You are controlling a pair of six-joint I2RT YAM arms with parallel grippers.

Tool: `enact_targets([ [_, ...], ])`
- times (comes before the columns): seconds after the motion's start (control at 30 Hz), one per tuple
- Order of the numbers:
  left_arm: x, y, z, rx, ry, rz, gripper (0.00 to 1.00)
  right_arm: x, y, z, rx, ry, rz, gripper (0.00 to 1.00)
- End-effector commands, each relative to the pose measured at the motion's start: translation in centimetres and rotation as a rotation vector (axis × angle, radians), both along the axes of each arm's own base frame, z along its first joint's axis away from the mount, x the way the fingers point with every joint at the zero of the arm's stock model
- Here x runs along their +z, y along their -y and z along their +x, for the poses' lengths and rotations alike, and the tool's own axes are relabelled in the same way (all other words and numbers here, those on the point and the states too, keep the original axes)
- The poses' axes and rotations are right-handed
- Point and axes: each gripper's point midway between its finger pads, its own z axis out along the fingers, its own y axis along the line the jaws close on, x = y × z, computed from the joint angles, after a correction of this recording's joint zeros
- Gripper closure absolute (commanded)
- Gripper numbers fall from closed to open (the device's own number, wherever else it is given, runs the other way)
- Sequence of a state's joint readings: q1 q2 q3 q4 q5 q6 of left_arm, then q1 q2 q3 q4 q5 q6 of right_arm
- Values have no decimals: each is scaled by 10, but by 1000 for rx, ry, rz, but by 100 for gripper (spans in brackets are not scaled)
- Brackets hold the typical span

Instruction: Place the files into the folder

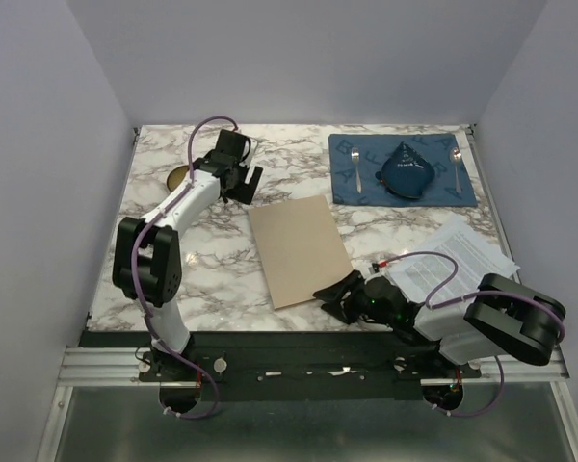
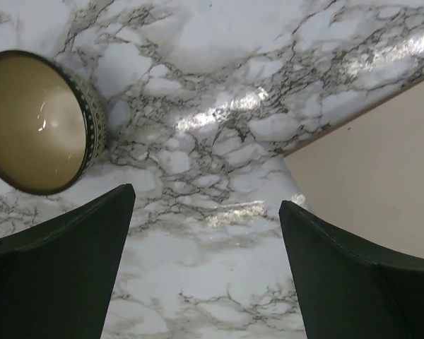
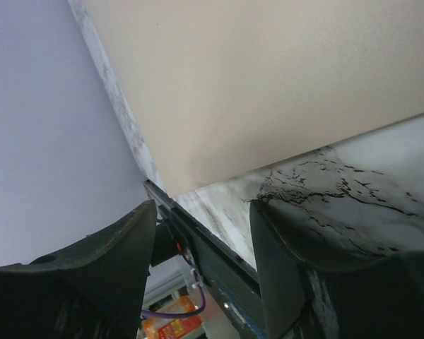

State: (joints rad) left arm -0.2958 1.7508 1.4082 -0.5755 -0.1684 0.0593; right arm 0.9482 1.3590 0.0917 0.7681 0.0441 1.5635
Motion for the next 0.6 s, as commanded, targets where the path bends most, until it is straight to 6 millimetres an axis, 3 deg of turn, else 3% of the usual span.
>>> enact_targets([
  [0.0, -2, 18, 33, 35, 65, -3, 1, 5, 0, 7, -46, 25, 47, 37],
  [0.03, -12, 25, 36, 26, 49, 6, 1, 6, 0, 7, -45, 28, 55, 37],
  [0.3, -25, 43, 67, 29, 67, 66, 1, 23, -14, 10, -14, 92, 161, 38],
  [0.57, -70, 50, 51, -26, -29, 137, 1, 27, -13, 11, -27, 106, 226, 42],
])
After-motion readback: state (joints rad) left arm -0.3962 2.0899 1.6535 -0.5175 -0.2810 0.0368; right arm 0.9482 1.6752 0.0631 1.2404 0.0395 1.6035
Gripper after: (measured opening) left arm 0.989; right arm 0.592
